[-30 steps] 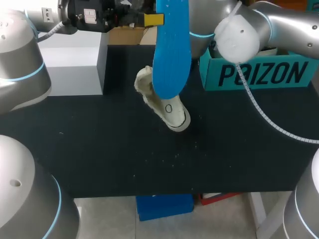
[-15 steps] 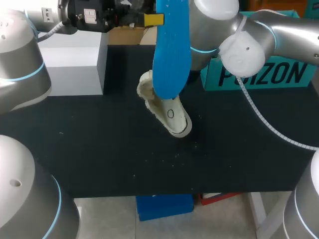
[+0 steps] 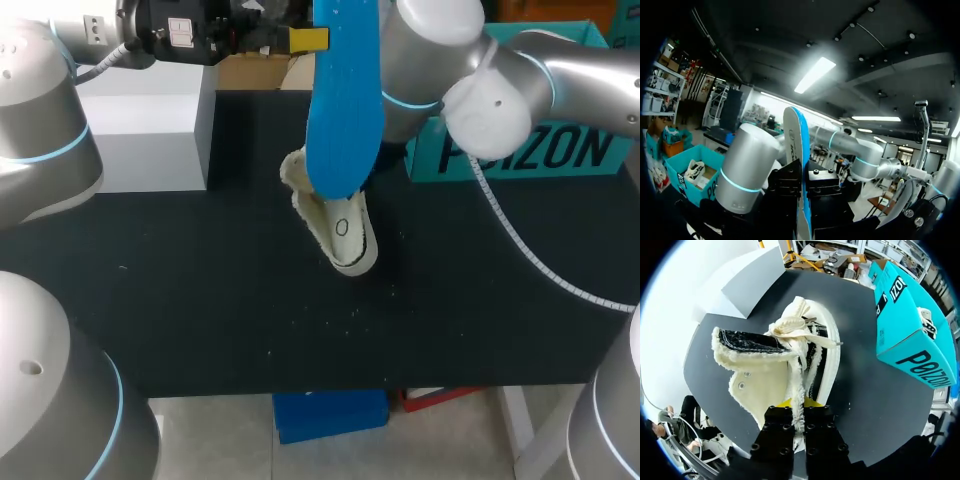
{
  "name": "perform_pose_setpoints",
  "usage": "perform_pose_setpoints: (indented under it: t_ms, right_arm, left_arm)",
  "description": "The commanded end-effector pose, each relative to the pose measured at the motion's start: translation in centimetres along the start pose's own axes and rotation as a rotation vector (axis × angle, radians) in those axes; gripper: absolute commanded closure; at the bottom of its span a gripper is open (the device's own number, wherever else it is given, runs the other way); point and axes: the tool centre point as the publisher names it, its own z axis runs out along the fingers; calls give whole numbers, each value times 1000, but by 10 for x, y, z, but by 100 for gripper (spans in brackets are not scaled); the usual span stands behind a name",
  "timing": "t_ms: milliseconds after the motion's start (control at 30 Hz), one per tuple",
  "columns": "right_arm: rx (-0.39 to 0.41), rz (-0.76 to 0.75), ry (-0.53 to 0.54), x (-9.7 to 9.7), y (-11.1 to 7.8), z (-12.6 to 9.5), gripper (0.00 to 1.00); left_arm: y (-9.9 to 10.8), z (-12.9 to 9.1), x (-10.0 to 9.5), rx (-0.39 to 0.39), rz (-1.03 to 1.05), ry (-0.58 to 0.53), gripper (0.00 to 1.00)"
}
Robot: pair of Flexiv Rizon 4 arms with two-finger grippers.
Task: Take the shoe out of the shoebox, open the shoe tongue, remove and reinsert the insole, then place the shoe into the shoebox
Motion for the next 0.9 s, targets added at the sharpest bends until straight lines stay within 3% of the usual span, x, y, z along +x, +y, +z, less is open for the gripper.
perform_pose_setpoints:
  t_ms: [33, 567, 900]
  right_arm:
    - [-9, 28, 11, -2, 3, 7, 100]
    - [-37, 194, 64, -15, 11, 34, 100]
    - [-30, 205, 90, -20, 9, 51, 100]
  left_arm:
    - [0, 1, 0, 0, 0, -3, 100]
    - [0, 1, 0, 0, 0, -3, 100]
    - [0, 1, 0, 0, 0, -3, 100]
